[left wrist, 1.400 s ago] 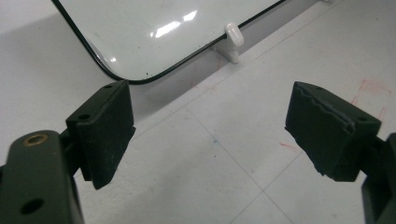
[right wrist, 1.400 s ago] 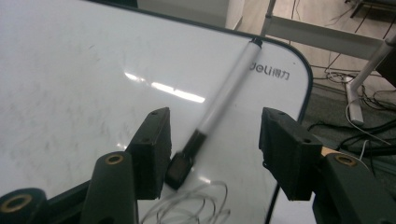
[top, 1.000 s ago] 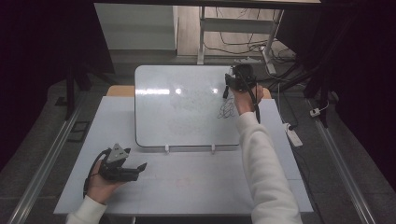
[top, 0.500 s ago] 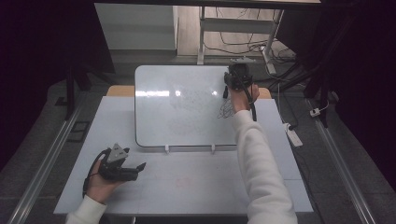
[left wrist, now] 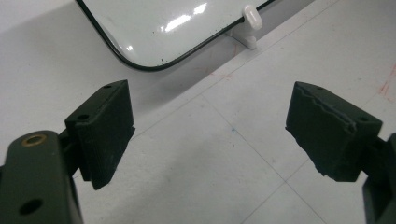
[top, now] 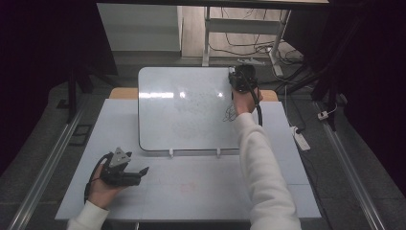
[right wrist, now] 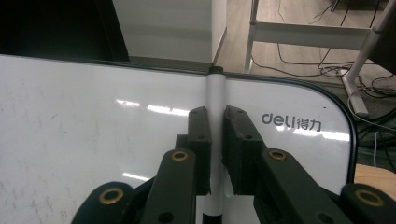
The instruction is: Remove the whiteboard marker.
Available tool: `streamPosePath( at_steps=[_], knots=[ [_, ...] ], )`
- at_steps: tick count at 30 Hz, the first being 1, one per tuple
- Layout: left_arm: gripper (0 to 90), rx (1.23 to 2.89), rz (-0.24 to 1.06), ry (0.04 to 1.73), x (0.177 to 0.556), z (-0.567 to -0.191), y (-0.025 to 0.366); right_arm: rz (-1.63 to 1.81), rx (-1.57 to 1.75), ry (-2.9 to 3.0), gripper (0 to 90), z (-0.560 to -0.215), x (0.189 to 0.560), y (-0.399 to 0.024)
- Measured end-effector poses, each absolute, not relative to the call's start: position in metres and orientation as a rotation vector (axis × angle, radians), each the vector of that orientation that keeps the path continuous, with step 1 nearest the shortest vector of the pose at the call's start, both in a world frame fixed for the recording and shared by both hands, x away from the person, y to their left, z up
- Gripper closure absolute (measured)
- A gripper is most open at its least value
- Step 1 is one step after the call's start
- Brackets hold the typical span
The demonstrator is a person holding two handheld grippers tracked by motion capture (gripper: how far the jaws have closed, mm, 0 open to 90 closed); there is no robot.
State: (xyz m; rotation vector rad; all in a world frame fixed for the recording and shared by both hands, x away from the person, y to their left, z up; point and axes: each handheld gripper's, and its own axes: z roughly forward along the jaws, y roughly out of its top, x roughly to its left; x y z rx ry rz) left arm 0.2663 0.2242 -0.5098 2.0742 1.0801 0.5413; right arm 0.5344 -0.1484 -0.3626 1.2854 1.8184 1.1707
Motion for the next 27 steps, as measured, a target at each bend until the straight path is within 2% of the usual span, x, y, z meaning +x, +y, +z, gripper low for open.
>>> streamPosePath(
  at_steps=[13,20,27],
  knots=[
    [16.1,2.062,0.527,1.09,0.267,-0.511,0.226,1.333,1.184,1.805,80.6,-0.352,0.507,-0.163],
    [18.0,2.036,0.527,1.084,0.266,-0.507,0.224,1.453,1.117,1.811,80.5,-0.358,0.47,-0.183],
    [22.4,1.981,0.493,1.018,0.266,-0.49,0.21,1.567,1.101,1.845,80.5,-0.378,0.428,-0.197]
  ],
)
